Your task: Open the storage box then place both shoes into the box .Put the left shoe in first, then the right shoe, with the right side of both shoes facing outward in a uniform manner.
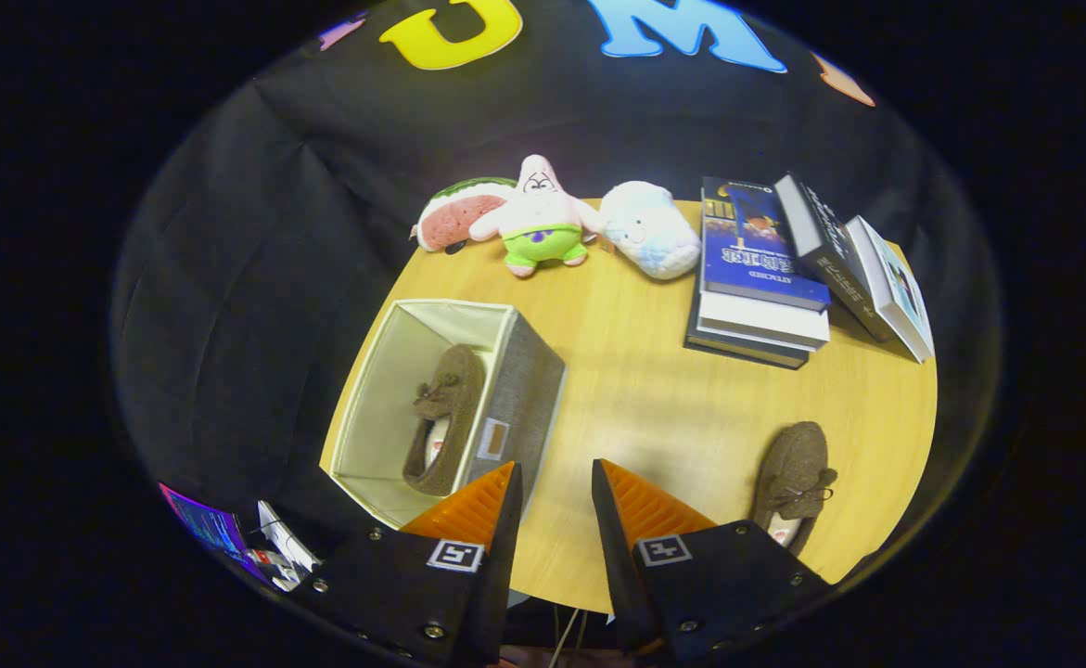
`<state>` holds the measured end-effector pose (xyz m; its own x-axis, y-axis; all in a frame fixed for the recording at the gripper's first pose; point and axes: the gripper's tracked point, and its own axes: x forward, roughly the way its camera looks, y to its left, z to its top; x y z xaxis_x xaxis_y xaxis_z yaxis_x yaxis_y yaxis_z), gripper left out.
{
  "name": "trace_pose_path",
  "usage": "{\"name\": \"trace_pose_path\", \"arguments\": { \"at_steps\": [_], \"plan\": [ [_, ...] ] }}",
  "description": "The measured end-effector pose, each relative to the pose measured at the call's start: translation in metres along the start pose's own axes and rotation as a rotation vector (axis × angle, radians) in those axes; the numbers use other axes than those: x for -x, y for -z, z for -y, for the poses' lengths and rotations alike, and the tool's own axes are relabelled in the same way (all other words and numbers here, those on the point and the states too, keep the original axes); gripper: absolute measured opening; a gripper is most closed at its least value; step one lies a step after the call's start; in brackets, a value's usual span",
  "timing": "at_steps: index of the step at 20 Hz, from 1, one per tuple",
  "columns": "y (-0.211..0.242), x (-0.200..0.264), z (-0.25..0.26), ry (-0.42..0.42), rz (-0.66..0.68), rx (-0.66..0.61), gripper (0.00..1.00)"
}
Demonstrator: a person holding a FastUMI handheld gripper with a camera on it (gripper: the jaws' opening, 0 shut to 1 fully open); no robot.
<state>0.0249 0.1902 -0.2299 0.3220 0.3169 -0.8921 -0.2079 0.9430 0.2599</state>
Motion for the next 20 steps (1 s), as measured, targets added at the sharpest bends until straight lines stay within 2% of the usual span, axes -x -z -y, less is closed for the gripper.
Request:
{"name": "trace_pose_path", "arguments": {
  "at_steps": [6,7,11,13,20],
  "plan": [
    [0.028,0.018,0.078,0.061,-0.006,-0.126,0.46],
    [0.033,0.015,0.091,0.079,-0.004,-0.14,0.56],
    [0.051,0.022,0.141,0.141,-0.037,-0.166,0.62],
    [0.068,0.016,0.168,0.178,-0.063,-0.182,0.78],
    [0.126,-0.002,0.238,0.264,-0.194,-0.267,0.78]
  ]
}}
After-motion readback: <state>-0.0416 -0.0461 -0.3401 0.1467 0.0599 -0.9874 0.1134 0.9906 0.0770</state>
